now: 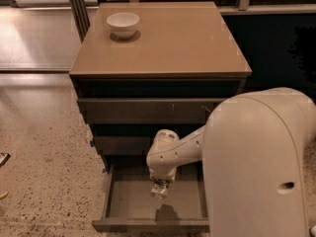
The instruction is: Pick 7up can from bottom drawer and place on counter
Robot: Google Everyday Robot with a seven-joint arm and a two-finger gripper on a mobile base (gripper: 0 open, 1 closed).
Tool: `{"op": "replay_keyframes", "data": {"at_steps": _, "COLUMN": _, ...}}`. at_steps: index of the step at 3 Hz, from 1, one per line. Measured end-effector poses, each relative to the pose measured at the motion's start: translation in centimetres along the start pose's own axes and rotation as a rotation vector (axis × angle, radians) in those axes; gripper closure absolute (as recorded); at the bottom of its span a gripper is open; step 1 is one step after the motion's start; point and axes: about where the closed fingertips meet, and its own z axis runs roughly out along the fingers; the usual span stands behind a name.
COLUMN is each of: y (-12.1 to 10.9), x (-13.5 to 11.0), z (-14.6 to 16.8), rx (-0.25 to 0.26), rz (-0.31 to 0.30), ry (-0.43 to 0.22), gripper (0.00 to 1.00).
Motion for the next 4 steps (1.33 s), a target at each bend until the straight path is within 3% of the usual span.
{"op": "replay_keyframes", "data": {"at_steps": 2, "y": 4.3, "x": 2.1, "z": -13.1, "rx": -0.025, "rz": 0.137, "ry": 0.093, "gripper": 1.00}}
{"op": "replay_keyframes", "data": {"at_steps": 4, "y": 4.1, "x": 2.0, "z": -12.8, "rx": -0.009, "rz": 0.134, "ry": 0.086, "gripper": 1.00}}
